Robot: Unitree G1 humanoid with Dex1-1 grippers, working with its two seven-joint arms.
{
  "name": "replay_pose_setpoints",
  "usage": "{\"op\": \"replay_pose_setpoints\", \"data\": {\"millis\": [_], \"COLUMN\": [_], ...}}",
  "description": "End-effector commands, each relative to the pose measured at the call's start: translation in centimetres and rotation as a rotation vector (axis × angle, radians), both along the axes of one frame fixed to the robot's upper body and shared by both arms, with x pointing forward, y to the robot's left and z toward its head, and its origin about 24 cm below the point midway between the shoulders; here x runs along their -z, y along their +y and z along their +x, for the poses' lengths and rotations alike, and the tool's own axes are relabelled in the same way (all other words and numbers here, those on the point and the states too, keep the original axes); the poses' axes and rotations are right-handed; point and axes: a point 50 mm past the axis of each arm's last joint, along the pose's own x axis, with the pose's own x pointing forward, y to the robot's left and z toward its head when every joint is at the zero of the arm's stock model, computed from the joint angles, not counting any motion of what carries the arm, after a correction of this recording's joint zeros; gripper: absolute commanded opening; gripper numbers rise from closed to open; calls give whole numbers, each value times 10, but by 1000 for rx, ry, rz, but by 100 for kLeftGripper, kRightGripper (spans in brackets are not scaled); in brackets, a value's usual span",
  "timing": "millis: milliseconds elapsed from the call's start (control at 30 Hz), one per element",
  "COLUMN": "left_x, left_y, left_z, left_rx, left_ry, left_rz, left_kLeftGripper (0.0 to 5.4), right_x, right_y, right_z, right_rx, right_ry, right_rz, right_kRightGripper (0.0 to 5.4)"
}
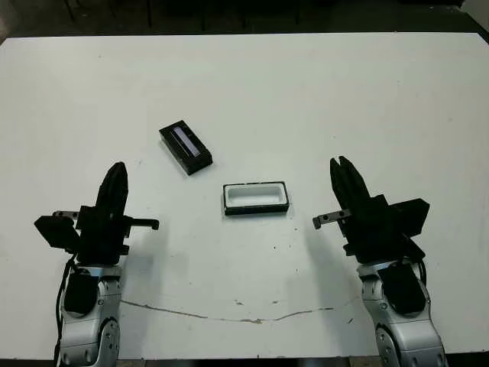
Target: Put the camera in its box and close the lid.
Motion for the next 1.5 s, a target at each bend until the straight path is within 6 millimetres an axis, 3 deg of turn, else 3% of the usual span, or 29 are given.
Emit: {"op": "replay_pose_setpoints", "data": {"millis": [33,267,433,667,967,1500], "left_x": [6,6,6,7,8,6], "left_y": [3,4,3,4,6,7], "left_z": [-4,-4,-4,-5,-4,-3], "left_rx": [-22,-15,-12,-4,10,6], "left_ry": [33,34,35,32,34,35], "left_rz": [15,3,-5,-11,-36,-25], "left_kLeftGripper": [1,1,1,0,0,0], "right_x": [1,-26,-49,-73,-53,-11], "right_y": [-5,-33,-66,-91,-102,-127], "right_z": [0,-1,-7,-35,-51,-61], "right_rx": [-11,-78,-106,-94,-373,-357], "right_ry": [19,-20,48,166,368,485], "right_rz": [-22,-95,-167,-249,-90,-37], "right_kRightGripper": [0,0,0,96,256,537]}}
